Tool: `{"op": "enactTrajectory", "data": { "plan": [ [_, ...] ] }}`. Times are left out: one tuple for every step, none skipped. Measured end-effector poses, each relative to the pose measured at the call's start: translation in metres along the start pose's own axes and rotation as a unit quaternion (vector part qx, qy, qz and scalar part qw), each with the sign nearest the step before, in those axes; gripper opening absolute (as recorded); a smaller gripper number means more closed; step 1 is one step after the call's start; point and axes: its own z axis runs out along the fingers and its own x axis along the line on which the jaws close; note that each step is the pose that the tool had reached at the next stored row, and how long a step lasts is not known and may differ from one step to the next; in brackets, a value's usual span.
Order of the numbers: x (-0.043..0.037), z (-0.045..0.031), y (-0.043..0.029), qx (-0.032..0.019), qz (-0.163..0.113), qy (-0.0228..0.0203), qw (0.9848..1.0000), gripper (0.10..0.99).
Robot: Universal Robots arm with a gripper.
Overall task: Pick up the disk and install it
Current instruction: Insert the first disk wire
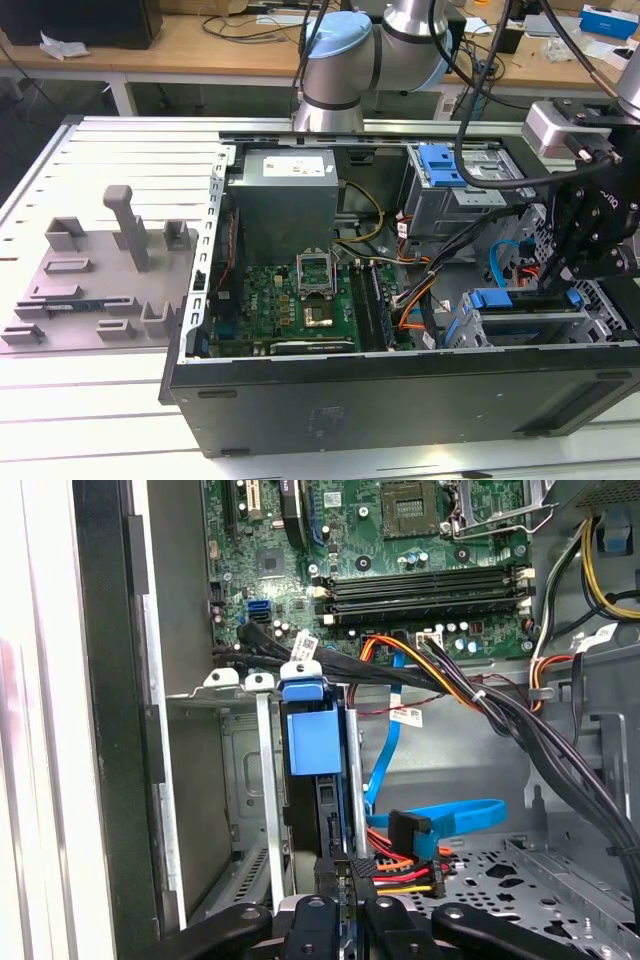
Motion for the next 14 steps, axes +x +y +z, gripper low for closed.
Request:
{"op": "enactTrajectory", "data": {
  "plan": [
    [0.0, 0.0006, 0.0, -0.0003, 0.0, 0.0, 1.0, 0.165],
    [0.0, 0.001, -0.0001, -0.0005, 0.0, 0.0001, 1.0, 0.165],
    [-0.0001, 0.0016, -0.0001, -0.0006, 0.0, 0.0001, 1.0, 0.165],
    [-0.0001, 0.0018, -0.0001, -0.0008, 0.0, 0.0003, 1.0, 0.165],
    [-0.0001, 0.0024, -0.0001, -0.0011, 0.0, 0.0003, 1.0, 0.165],
    [-0.0002, 0.0032, -0.0001, -0.0015, 0.0, 0.0002, 1.0, 0.165],
    [-0.0002, 0.0034, -0.0001, -0.0016, 0.0, 0.0004, 1.0, 0.165],
    [-0.0002, 0.0036, -0.0001, -0.0018, 0.0, 0.0004, 1.0, 0.165],
    [-0.0002, 0.004, -0.0002, -0.0023, 0.0, 0.0005, 1.0, 0.165],
    [-0.0003, 0.0043, -0.0003, -0.0027, 0.0, 0.0004, 1.0, 0.165],
    [-0.0003, 0.0046, -0.0005, -0.0034, 0.0, 0.0004, 1.0, 0.165],
    [-0.0004, 0.0047, -0.0006, -0.0039, 0.0, 0.0005, 1.0, 0.165],
    [-0.0004, 0.0049, -0.0008, -0.0045, 0.0, 0.0005, 1.0, 0.165],
    [-0.0004, 0.0052, -0.0013, -0.0055, 0.0, 0.0006, 1.0, 0.165]
  ]
}}
